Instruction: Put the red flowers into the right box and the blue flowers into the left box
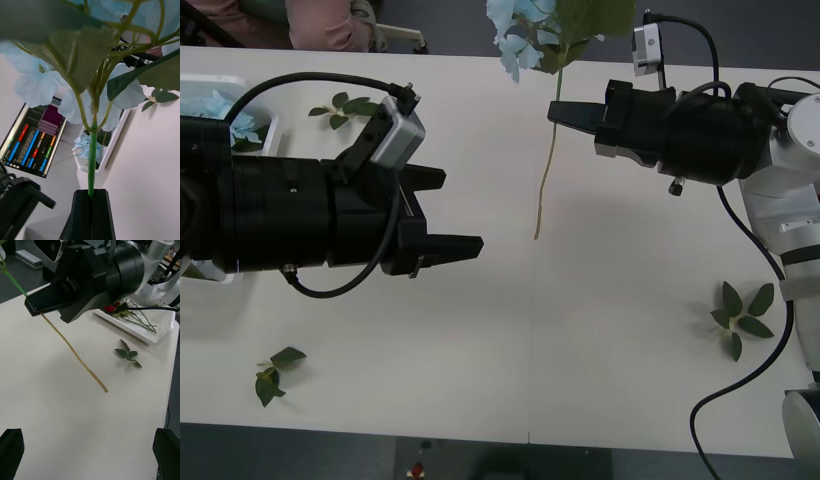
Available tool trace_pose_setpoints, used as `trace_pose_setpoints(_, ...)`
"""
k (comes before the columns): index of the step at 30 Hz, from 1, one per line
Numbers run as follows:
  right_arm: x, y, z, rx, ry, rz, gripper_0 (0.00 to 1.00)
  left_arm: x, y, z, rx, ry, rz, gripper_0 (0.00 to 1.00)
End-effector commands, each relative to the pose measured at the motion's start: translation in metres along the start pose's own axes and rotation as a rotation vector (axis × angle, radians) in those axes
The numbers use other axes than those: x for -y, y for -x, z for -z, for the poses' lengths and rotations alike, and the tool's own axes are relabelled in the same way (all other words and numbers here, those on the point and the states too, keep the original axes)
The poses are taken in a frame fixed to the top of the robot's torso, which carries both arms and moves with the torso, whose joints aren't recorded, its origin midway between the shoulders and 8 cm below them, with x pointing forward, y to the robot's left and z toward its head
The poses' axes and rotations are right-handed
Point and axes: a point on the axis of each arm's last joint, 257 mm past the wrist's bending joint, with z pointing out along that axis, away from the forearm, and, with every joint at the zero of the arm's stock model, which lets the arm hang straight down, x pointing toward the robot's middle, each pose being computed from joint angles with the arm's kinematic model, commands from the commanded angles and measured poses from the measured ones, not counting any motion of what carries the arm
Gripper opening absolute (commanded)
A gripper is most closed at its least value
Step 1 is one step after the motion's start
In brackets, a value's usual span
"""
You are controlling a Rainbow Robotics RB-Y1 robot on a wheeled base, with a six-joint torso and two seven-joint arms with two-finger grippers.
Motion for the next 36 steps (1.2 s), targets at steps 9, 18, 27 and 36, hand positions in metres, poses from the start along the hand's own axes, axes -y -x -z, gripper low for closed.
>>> trace_pose_setpoints(9,-0.068,0.03,-0.027,-0.024,0.12,0.249,0.0,0.002,0.024,0.006,0.124,-0.065,0.206,1.0)
trace_pose_setpoints(18,-0.075,0.033,-0.032,-0.008,0.139,0.348,0.0,-0.024,0.042,-0.021,0.191,-0.101,0.359,1.0)
trace_pose_setpoints(27,-0.075,0.033,-0.032,-0.008,0.139,0.348,0.0,-0.036,0.067,-0.065,0.288,-0.118,0.442,1.0)
trace_pose_setpoints(36,-0.075,0.033,-0.032,-0.008,0.139,0.348,0.0,-0.04,0.07,-0.081,0.295,-0.109,0.437,0.3)
